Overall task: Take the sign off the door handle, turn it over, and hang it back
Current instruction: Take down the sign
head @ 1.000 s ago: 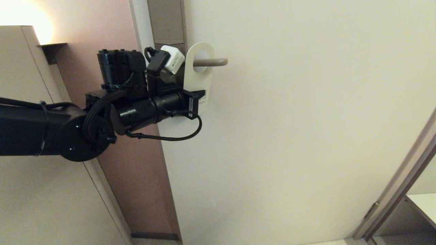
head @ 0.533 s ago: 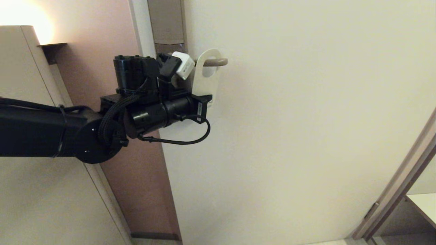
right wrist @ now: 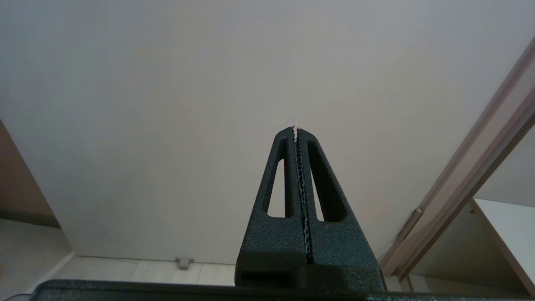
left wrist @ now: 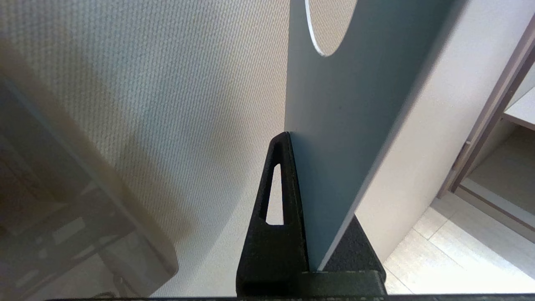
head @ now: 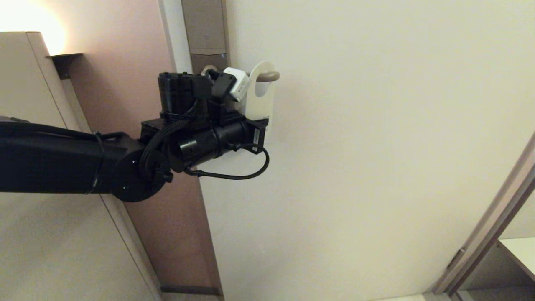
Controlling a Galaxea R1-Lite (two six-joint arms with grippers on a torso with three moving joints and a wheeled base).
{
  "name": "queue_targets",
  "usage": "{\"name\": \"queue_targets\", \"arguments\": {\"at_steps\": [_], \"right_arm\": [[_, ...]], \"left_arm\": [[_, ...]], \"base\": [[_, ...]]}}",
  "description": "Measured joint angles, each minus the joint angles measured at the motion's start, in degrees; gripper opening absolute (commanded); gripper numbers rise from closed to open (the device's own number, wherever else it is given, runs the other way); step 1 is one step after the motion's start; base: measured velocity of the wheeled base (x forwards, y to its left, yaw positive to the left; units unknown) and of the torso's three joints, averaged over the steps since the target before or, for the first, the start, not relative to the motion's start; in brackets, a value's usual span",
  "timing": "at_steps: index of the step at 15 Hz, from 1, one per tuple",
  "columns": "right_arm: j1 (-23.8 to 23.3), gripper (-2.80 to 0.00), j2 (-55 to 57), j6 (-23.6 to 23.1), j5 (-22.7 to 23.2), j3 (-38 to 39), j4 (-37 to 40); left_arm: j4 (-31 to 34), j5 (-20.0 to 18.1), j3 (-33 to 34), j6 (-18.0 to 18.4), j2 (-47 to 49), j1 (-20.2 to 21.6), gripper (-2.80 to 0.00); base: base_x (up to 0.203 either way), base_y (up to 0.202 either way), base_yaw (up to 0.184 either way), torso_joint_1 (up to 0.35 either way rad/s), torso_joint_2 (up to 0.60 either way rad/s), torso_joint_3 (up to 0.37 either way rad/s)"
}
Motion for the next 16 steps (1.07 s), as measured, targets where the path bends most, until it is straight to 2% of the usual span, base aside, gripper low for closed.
{"name": "queue_targets", "arguments": {"at_steps": [7,16], "right_arm": [[0.0,-2.8,0.0,0.0,0.0,0.0,0.0],[0.0,-2.8,0.0,0.0,0.0,0.0,0.0]], "left_arm": [[0.0,1.9,-2.9,0.1,2.4,0.0,-2.8],[0.3,1.9,-4.8,0.4,3.6,-0.3,-2.8]], "base": [[0.0,0.0,0.0,0.0,0.0,0.0],[0.0,0.0,0.0,0.0,0.0,0.0]]}}
